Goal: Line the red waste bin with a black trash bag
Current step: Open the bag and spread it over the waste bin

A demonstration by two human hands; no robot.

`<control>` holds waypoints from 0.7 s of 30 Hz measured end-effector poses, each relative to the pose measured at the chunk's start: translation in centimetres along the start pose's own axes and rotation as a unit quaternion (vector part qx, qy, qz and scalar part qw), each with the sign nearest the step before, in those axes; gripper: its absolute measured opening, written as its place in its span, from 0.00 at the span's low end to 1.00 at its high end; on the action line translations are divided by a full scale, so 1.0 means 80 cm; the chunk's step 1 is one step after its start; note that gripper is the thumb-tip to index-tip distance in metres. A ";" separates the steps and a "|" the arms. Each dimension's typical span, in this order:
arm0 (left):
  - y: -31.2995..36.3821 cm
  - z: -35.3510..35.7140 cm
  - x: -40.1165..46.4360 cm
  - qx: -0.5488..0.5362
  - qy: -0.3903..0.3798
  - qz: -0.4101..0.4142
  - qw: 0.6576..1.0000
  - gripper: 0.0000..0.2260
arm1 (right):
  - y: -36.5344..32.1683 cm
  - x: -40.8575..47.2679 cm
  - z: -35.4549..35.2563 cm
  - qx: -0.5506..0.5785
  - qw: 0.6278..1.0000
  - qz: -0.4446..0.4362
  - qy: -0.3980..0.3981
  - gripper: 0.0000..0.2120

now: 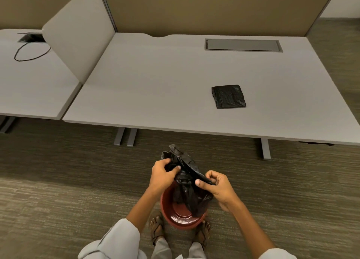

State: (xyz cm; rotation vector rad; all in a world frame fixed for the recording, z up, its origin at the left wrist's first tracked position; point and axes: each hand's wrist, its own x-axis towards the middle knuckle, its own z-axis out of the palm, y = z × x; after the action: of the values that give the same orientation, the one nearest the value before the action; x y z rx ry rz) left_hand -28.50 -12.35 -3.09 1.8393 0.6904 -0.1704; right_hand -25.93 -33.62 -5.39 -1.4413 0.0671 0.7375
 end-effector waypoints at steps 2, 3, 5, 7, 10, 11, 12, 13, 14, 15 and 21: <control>-0.008 -0.009 0.004 0.003 0.002 0.005 1.000 0.09 | 0.003 0.000 -0.009 0.009 1.000 0.007 0.027 0.13; -0.014 -0.013 0.006 0.019 0.001 0.007 1.000 0.12 | 0.005 0.001 -0.013 0.004 0.999 0.007 0.044 0.10; -0.022 -0.023 0.011 0.059 -0.004 0.013 0.998 0.20 | 0.010 0.004 -0.022 -0.012 0.997 0.006 0.080 0.05; -0.030 -0.031 0.014 0.087 -0.023 0.046 0.995 0.23 | 0.015 0.009 -0.032 -0.028 0.992 0.011 0.119 0.05; -0.040 -0.038 0.018 0.129 -0.013 0.064 0.989 0.24 | 0.020 0.016 -0.042 -0.080 0.983 0.024 0.165 0.11; -0.045 -0.039 0.019 0.136 0.001 0.052 0.989 0.24 | 0.021 0.018 -0.044 -0.105 0.978 0.025 0.178 0.12; -0.049 -0.039 0.020 0.142 0.020 0.032 0.989 0.22 | 0.022 0.021 -0.045 -0.128 0.973 0.024 0.189 0.12; -0.054 -0.039 0.020 0.151 0.040 0.010 0.988 0.21 | 0.023 0.024 -0.045 -0.145 0.970 0.021 0.194 0.11; -0.059 -0.039 0.021 0.163 0.060 -0.009 0.985 0.20 | 0.025 0.027 -0.046 -0.158 0.967 0.018 0.196 0.11; -0.065 -0.039 0.020 0.181 0.080 -0.020 0.980 0.18 | 0.027 0.030 -0.046 -0.169 0.966 0.014 0.197 0.10; -0.095 -0.041 0.008 0.237 0.168 -0.007 0.957 0.13 | 0.035 0.049 -0.042 -0.234 0.945 0.004 0.230 0.04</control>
State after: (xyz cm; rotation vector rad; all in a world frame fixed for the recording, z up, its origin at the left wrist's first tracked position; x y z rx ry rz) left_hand -32.76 -7.46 -8.32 2.3563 0.9590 -0.0312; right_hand -22.94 -35.19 -10.21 -2.0510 0.2725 0.4212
